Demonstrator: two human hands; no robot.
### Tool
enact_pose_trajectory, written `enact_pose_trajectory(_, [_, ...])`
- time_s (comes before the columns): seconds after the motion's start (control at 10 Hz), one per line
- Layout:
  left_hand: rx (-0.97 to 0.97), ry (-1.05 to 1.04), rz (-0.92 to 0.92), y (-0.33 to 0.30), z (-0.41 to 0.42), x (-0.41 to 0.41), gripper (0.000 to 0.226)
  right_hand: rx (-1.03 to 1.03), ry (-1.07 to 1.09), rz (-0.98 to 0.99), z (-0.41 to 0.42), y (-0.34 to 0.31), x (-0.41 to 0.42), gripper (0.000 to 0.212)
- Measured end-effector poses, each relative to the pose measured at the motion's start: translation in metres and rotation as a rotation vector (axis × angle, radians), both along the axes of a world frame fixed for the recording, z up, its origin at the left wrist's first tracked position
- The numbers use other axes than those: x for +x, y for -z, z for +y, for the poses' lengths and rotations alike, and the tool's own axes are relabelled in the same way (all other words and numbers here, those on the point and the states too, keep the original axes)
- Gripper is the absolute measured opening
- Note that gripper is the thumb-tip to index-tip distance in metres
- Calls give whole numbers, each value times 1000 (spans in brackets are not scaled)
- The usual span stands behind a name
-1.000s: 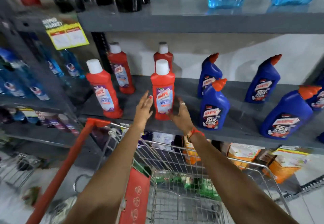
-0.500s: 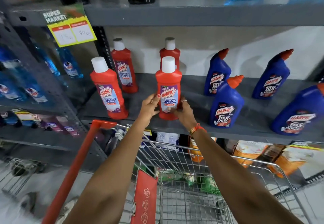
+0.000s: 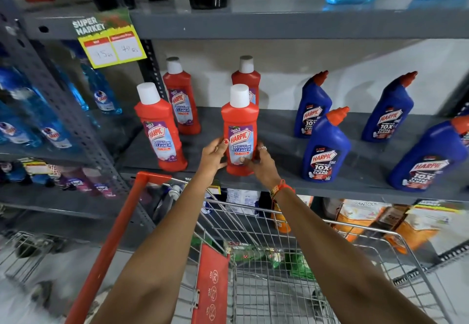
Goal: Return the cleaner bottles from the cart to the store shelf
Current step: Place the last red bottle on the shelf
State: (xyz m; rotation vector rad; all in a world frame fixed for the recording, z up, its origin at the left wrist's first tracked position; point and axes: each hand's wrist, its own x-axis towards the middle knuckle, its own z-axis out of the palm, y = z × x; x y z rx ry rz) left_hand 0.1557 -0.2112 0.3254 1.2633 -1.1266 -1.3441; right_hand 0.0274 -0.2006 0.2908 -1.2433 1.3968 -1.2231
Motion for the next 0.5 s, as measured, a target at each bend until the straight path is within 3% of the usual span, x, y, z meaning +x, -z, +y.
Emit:
enact_pose_trajectory(0.3, [12, -31, 30, 2, 2, -2, 36, 3, -8, 11, 4, -1, 1, 52])
enact_pose_trajectory(0.5, [-122, -170, -113, 3, 8, 0, 47, -141, 35, 102, 16, -13, 0, 62])
